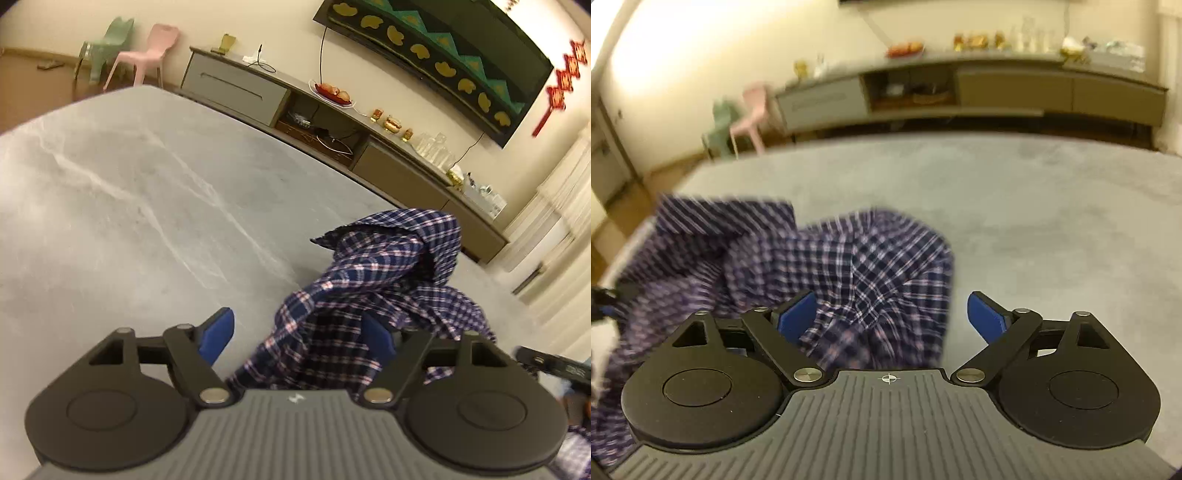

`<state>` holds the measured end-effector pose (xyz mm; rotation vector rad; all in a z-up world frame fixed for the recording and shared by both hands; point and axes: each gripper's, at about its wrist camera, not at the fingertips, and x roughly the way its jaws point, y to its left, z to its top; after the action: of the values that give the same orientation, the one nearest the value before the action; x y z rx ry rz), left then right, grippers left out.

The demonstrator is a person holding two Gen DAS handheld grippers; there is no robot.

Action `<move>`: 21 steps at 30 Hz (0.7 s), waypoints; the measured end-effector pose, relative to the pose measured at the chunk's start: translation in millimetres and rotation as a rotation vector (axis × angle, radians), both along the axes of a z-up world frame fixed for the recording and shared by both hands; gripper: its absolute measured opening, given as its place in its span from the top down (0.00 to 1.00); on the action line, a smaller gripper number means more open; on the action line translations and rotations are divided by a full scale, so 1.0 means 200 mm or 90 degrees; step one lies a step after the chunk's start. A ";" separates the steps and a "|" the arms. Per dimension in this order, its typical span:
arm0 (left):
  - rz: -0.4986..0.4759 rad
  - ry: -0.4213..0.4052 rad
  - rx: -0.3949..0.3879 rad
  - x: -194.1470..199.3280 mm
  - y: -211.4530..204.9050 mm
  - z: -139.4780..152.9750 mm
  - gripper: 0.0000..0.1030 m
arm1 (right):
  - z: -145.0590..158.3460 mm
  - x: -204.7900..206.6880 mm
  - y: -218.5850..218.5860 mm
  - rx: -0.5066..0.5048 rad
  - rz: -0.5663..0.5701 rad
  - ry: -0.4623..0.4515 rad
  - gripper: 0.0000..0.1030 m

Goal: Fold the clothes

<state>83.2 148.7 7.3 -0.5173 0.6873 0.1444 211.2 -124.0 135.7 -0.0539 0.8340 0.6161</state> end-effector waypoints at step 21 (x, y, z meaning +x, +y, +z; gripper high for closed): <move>-0.124 -0.023 0.046 0.04 -0.14 0.02 0.39 | 0.16 -0.63 -0.61 -0.181 -0.131 -0.148 0.45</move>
<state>91.8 120.1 12.2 -0.3802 0.6911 -0.0217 85.6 -245.2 168.3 -0.2902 0.6859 0.2875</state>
